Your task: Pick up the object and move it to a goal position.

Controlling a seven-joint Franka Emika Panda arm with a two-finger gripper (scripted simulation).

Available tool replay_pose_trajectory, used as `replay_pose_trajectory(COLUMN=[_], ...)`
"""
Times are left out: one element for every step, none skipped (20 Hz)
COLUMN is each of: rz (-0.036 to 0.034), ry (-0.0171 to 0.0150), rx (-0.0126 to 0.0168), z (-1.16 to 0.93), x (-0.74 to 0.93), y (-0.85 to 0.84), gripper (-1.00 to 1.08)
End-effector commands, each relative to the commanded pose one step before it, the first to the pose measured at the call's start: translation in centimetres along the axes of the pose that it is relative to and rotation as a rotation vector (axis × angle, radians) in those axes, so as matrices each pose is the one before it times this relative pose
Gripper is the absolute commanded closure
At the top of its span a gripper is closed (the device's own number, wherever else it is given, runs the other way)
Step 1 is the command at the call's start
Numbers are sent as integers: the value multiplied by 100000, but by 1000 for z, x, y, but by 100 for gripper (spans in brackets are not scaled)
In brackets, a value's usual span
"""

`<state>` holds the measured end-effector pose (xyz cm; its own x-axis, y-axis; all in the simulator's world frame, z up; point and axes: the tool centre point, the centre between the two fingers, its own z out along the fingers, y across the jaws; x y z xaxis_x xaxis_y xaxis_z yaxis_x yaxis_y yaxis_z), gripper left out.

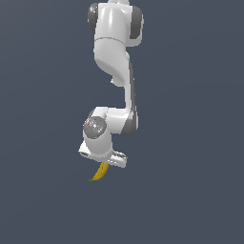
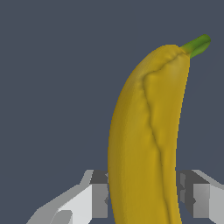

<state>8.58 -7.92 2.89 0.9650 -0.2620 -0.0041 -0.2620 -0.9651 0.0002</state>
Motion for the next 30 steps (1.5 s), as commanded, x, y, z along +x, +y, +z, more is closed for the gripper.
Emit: replay_pose_trajectory(rz=[-28,0,0,0,0,0,0,0,25,0,0,0,0,0,0,0,0,0,0,40,0,0,0,18,0,0,18,0,0,18], ry=[335,0,0,0,0,0,0,0,3,0,0,0,0,0,0,0,0,0,0,20,0,0,0,16,0,0,17,0,0,17], rx=[60,0,0,0,0,0,0,0,42,0,0,0,0,0,0,0,0,0,0,-20,0,0,0,-42,0,0,-42,0,0,-42], z=[-1054,-448,-495,-543,-593,-644,-696,-751,-813,-864,-921,-950,-964,-979,-995,-1011,-1028,-1047,-1067,-1098,-1112,-1138,-1152,-1157,-1153,-1154,-1158,-1153,-1150,-1153], x=[-229,-174,-192,-210,-229,-248,-268,-288,-306,-330,-351,-361,-366,-370,-375,-380,-385,-391,-397,-401,-410,-418,-421,-421,-418,-416,-415,-411,-408,-408], y=[-185,-78,-86,-94,-103,-112,-121,-130,-119,-149,-159,-164,-166,-168,-171,-173,-176,-178,-181,-163,-188,-192,-193,-192,-193,-193,-193,-192,-192,-194], gripper=[108,108,108,108,108,108,108,108,108,108,108,108,108,108,108,108,108,108,108,108,108,108,108,108,108,108,108,108,108,108])
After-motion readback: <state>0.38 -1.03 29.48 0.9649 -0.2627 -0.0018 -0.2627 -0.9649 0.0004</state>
